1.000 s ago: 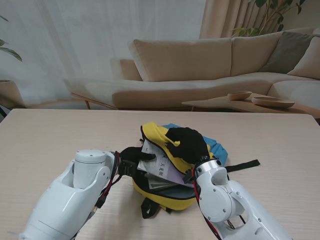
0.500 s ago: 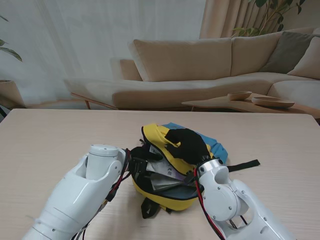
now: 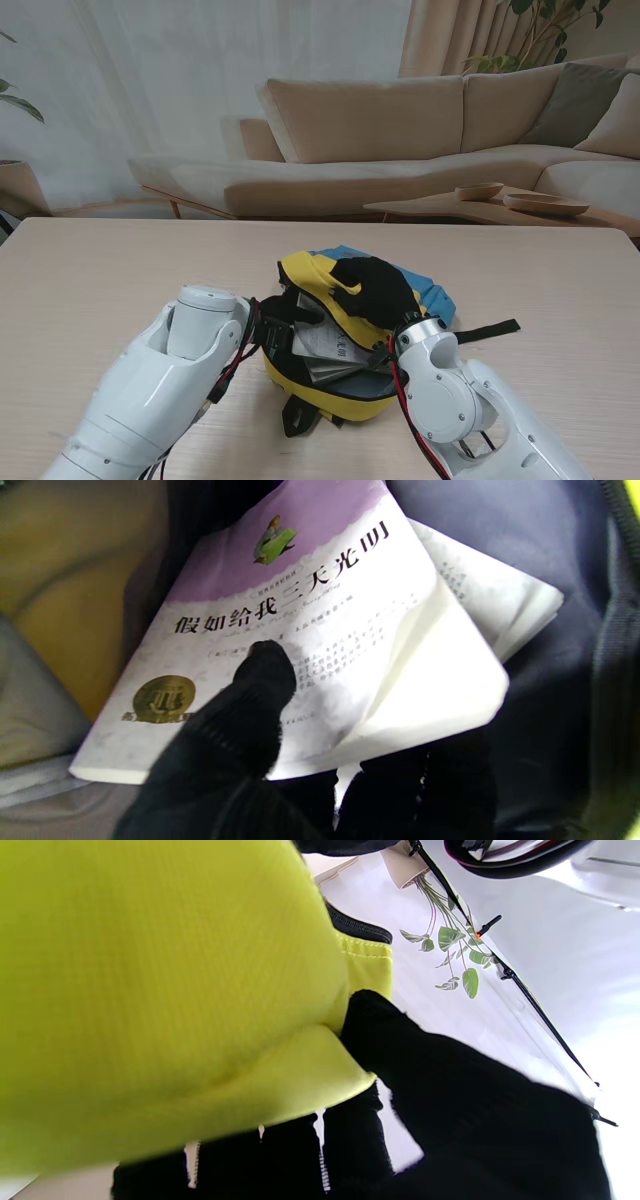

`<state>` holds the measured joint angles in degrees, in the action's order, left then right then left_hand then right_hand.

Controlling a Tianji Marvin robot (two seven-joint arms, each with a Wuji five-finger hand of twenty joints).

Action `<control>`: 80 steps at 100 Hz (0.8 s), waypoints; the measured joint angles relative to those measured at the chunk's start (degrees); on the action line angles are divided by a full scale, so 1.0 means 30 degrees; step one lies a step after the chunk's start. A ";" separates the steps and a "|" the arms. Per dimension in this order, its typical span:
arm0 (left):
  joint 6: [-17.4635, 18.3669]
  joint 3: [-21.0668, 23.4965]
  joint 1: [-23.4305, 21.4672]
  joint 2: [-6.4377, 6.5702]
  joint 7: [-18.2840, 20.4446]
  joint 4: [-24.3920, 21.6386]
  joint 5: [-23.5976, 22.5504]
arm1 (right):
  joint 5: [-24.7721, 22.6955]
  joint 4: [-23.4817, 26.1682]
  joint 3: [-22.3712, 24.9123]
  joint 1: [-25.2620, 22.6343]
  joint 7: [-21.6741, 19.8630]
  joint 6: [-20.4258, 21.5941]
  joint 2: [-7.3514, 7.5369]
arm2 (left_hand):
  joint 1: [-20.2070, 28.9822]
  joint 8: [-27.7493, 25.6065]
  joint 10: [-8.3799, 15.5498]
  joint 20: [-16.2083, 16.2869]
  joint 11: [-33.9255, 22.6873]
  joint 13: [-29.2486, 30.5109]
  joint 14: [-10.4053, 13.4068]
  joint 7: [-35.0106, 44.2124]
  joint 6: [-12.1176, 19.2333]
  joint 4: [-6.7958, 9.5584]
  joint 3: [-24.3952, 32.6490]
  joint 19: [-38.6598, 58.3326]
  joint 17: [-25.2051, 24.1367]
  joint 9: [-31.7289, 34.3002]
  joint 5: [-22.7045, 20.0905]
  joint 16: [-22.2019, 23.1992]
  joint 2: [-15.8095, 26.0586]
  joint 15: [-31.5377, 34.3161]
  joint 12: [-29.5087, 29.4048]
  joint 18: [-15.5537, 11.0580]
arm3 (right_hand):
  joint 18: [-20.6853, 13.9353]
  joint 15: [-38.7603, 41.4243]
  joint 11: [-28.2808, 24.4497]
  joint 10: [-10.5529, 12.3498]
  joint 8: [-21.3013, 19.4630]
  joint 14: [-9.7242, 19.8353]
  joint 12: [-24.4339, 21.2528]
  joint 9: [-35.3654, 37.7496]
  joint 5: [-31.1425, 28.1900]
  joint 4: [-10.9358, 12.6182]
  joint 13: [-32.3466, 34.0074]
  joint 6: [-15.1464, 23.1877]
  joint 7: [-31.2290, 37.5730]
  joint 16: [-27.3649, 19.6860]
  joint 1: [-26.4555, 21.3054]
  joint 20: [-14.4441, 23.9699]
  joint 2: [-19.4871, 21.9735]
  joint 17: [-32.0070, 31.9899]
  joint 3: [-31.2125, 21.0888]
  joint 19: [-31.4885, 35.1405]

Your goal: Pack books into the school bag then zip close the school bag

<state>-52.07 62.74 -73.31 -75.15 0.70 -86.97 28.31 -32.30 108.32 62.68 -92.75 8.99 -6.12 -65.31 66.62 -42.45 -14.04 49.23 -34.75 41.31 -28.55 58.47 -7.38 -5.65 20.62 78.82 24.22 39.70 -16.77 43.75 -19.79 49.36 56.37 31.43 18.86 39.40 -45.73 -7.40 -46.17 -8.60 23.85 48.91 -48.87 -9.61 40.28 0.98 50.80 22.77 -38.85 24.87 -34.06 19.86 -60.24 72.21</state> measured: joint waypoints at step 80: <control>-0.1110 -0.0408 0.0902 0.0227 -0.0669 0.0748 0.1287 | 0.0875 -0.1209 -0.0456 0.0294 0.2808 0.1197 -0.0554 | 0.0849 -0.0063 -0.0075 0.0211 -0.1241 0.2252 0.0239 0.0293 0.0177 0.0004 -0.1997 0.1188 0.2783 0.1370 -0.1486 -0.0009 0.0231 0.1169 -0.0828 0.0283 | 0.0000 0.0000 0.0000 -0.0001 -0.0495 0.0000 0.0002 0.0004 -0.0318 -0.0157 -0.0001 0.0052 -0.0462 0.0000 -0.0006 0.0044 0.0978 -0.0005 0.1542 0.0021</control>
<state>-55.39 61.52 -70.60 -74.47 -1.31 -84.72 32.17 -29.67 104.69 61.31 -91.87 17.41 -2.53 -66.97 69.16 -42.64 -14.26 49.86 -38.47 48.06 -27.83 59.35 -6.85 -5.64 14.63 82.39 32.56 43.81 -21.22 43.73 -19.09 52.86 53.89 32.28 18.86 39.40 -45.73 -7.40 -47.65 -8.60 23.86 48.92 -49.82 -10.08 40.28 1.14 49.42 22.77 -38.86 25.00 -31.13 19.84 -55.61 72.27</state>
